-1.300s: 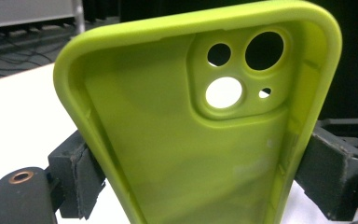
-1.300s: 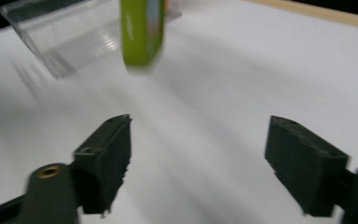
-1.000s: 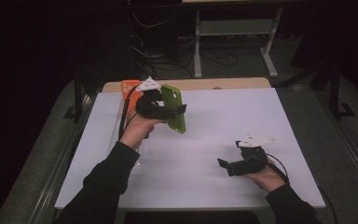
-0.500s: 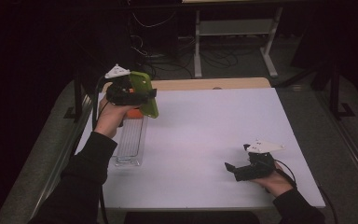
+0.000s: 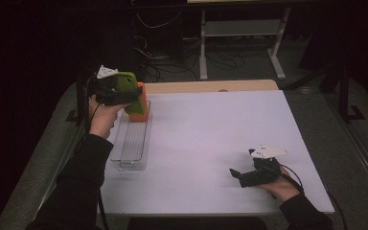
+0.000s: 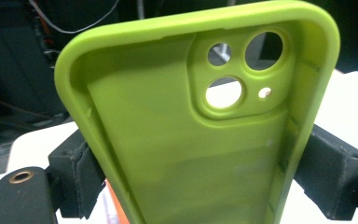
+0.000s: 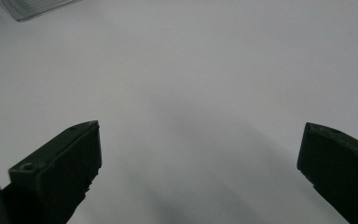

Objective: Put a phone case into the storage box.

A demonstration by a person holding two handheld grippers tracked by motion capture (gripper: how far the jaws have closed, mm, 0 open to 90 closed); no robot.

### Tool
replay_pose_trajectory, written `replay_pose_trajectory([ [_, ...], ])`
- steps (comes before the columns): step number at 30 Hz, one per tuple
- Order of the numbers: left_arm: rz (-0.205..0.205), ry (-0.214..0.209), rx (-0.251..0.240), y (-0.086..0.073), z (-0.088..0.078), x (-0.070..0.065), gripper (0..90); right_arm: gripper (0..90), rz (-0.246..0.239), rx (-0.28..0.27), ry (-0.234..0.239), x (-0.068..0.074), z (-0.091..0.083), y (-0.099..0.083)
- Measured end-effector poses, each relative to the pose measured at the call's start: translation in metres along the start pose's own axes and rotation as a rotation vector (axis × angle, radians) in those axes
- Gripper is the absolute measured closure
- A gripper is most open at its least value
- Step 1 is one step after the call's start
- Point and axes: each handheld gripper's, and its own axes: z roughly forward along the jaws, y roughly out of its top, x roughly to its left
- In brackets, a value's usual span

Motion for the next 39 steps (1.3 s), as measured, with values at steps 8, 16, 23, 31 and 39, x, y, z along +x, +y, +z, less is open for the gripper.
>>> replay_pose_trajectory([
  [8, -0.021, 0.102, 0.025, -0.008, 0.020, 0.003, 12.7, 0.0, 0.000, 0.003, 0.003, 0.001, 0.000, 0.000],
  [16, -0.025, 0.175, 0.059, -0.020, 0.045, 0.005, 12.7, 0.0, 0.000, -0.002, 0.006, 0.000, -0.001, 0.000],
  [23, -0.036, 0.210, 0.084, -0.035, 0.062, 0.005, 12.6, 0.0, 0.001, 0.000, 0.007, 0.001, -0.001, 0.001],
  [31, -0.033, 0.224, 0.124, -0.050, 0.078, 0.006, 12.4, 0.0, 0.002, -0.001, 0.008, 0.001, -0.001, 0.001],
  [39, -0.010, 0.253, 0.168, -0.059, 0.086, 0.008, 12.0, 0.0, -0.002, -0.003, 0.009, 0.001, -0.001, 0.001],
])
